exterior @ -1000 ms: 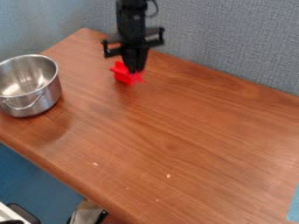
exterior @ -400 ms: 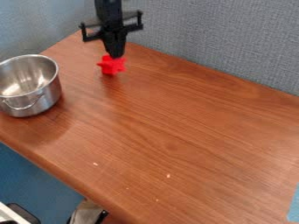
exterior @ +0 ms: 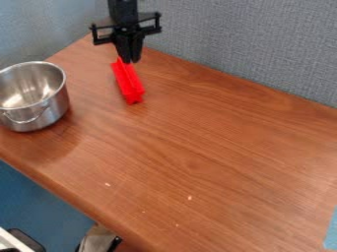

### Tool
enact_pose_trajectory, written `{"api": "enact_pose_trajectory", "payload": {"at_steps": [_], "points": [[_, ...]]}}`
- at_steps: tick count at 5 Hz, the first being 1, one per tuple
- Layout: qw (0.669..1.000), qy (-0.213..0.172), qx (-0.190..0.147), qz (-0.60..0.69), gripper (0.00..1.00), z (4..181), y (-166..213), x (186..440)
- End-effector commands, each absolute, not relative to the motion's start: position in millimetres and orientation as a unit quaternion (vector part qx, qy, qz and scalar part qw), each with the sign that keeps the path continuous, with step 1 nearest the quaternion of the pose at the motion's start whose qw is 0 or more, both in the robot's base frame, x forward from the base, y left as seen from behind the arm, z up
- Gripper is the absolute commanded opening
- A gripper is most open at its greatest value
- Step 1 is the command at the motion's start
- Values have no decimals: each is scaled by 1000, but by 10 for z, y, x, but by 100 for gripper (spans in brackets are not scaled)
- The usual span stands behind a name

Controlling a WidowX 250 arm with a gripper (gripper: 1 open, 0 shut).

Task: Move the red object from the metal pot to the table

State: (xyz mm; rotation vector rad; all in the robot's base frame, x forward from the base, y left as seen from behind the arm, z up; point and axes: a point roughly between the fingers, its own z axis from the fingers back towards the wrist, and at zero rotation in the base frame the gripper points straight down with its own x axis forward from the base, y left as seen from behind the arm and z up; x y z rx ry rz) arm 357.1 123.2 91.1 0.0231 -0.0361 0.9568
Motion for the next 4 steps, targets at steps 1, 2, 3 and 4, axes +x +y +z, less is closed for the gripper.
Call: {"api": "enact_pose_trajectory", "payload": {"at_steps": [1,2,3,4], "points": [[889,-42,22,456,100,954,1364,3664],[880,-47,45,471,100,901,1346,3582],[869,-52,70,486,100,800,1318,3500],[866,-38,51,497,100,761,1298,3579]]}}
